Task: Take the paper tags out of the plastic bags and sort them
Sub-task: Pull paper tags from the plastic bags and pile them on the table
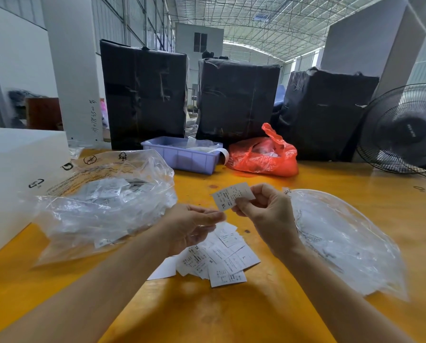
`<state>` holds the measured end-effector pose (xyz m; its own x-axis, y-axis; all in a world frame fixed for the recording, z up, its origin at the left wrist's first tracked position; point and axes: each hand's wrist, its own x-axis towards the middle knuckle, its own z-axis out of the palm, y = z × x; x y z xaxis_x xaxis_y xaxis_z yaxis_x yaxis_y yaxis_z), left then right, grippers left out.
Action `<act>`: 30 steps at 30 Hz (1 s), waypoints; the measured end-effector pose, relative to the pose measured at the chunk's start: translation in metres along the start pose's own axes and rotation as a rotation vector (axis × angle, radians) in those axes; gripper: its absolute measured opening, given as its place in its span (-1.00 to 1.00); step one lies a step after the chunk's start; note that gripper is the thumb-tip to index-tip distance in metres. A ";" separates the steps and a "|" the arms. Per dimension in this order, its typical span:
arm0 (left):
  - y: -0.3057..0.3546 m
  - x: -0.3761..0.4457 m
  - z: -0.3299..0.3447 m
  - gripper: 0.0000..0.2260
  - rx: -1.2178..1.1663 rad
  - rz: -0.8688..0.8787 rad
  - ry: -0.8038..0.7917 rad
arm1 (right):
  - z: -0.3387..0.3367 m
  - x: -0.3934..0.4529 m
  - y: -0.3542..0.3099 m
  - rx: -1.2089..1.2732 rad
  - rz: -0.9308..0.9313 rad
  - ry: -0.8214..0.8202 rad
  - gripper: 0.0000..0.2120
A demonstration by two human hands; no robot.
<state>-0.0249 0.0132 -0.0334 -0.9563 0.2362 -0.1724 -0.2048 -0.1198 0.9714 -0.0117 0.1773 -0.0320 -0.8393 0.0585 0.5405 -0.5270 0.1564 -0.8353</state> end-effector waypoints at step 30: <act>-0.001 0.000 0.003 -0.94 -0.108 0.050 0.059 | 0.003 -0.001 0.006 -0.152 0.077 -0.151 -0.87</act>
<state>-0.0243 0.0165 -0.0340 -0.9758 0.1707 -0.1368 -0.1750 -0.2338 0.9564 -0.0139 0.1754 -0.0379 -0.8928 -0.0709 0.4448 -0.4440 0.3042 -0.8428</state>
